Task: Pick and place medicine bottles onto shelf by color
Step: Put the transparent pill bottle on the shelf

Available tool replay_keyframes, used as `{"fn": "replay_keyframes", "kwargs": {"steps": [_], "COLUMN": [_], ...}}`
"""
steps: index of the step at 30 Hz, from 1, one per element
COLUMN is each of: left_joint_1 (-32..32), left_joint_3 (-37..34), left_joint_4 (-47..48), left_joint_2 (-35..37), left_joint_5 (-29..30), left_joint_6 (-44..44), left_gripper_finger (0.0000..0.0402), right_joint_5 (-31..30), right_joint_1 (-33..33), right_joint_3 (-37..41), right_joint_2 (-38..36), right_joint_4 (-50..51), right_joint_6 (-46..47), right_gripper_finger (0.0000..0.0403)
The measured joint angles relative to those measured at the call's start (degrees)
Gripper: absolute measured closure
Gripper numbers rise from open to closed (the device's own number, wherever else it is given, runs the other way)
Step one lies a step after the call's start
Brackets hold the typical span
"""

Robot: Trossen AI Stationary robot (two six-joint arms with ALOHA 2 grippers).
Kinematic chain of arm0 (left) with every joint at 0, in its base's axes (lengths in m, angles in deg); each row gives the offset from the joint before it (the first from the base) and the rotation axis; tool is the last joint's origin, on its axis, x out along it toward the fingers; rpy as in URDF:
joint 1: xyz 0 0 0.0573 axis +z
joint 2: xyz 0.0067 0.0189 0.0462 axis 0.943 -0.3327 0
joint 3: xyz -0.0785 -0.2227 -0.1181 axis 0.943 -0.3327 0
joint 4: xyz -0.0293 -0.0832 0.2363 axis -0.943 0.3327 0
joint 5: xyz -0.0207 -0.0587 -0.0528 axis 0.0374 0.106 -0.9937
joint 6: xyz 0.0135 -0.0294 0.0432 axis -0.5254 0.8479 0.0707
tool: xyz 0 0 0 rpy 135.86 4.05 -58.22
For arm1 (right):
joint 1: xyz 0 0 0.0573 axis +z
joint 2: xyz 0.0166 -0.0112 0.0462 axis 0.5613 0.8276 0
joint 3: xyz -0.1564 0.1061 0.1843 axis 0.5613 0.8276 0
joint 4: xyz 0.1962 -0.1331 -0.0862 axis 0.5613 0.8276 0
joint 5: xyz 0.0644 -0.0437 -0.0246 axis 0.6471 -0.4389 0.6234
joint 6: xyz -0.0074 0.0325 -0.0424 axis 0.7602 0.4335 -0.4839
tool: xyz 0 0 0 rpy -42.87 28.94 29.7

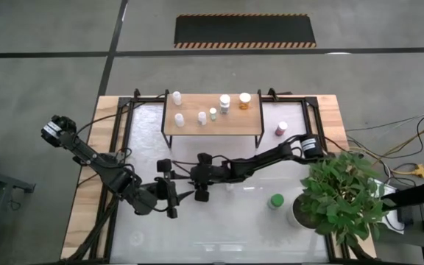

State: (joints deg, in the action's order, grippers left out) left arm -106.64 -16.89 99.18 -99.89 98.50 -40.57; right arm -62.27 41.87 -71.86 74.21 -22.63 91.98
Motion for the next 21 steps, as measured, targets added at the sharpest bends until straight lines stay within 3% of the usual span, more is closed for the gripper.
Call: {"fn": "replay_keyframes", "kwargs": {"steps": [3,7,14,21], "left_joint_1": [0.0,-0.11,-0.28,-0.26], "left_joint_3": [0.0,0.0,0.0,0.21], "left_joint_4": [0.0,0.07,0.05,-1.88], "left_joint_2": [0.0,0.23,1.75,2.62], "left_joint_5": [0.04,0.84,4.53,5.59], "left_joint_6": [-0.02,-0.67,-3.63,-8.72], "left_gripper_finger": [0.0207,0.0207,0.0207,0.0207], "right_joint_5": [0.04,0.37,0.58,0.53], "right_joint_1": [0.0,0.11,2.21,2.74], "right_joint_3": [0.02,0.07,0.09,0.17], "right_joint_2": [-0.74,-2.8,-11.28,-22.15], "right_joint_4": [0.33,3.32,18.14,29.79], "right_joint_6": [0.4,0.7,1.43,1.72], "right_gripper_finger": [0.0282,0.0283,0.0258,0.0273]}}
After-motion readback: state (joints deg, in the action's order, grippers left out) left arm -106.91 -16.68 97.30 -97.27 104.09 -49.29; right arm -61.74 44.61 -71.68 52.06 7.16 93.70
